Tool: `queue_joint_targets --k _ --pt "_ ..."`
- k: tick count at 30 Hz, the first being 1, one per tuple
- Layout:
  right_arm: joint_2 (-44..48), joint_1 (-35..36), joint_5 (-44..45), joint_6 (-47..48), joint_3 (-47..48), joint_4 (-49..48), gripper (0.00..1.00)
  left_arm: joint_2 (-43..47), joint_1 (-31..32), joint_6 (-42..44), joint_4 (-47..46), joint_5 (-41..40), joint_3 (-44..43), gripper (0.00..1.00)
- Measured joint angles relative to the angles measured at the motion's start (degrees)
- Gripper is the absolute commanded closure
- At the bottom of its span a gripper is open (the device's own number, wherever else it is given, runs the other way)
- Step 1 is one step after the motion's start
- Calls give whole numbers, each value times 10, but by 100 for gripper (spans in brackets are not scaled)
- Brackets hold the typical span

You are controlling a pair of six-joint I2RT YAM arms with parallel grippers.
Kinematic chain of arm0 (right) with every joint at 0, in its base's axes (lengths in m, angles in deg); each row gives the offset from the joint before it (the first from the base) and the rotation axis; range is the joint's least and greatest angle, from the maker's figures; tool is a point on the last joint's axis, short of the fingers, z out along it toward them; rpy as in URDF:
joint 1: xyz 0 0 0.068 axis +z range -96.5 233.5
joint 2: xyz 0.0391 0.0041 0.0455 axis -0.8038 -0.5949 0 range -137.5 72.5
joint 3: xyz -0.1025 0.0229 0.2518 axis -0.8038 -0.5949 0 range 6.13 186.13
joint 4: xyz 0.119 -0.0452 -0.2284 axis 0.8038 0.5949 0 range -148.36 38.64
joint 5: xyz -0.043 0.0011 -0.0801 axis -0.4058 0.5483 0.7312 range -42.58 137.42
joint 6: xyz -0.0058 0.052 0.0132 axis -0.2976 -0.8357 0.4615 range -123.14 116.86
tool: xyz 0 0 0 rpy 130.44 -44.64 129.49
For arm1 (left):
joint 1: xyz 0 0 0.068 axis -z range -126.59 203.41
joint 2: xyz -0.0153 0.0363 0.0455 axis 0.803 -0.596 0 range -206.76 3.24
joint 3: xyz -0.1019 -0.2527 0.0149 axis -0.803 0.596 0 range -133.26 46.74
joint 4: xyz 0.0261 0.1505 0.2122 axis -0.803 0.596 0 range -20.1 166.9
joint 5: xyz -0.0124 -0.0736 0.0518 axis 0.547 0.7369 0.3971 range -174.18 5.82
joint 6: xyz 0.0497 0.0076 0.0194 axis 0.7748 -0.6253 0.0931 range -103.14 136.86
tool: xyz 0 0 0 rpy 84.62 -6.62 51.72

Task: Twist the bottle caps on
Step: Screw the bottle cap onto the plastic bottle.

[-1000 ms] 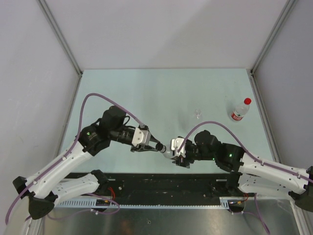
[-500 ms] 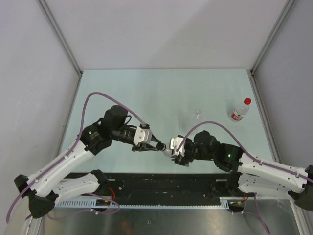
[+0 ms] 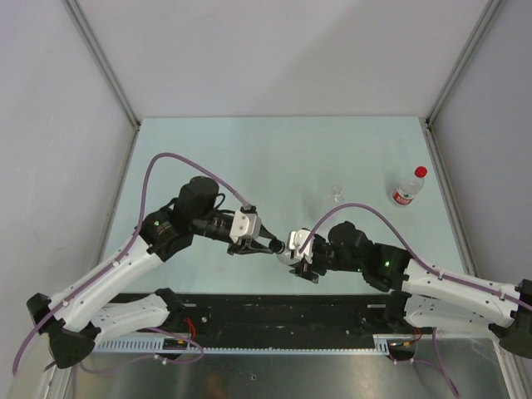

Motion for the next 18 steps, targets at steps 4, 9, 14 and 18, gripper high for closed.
queue_joint_targets --k 4,9,14,18 --pt "-4 -2 -3 -24 -5 -6 91 -21 0 -14 -10 0 -8 93" --pt "-4 -6 9 -28 -9 -4 91 -39 0 -17 -17 -3 -15 93" --pt "-3 -8 5 -24 -9 -4 91 -38 1 -12 -17 -4 -14 93" --pt "-2 -14 -16 -11 -9 -3 90 -20 1 25 -22 1 3 93"
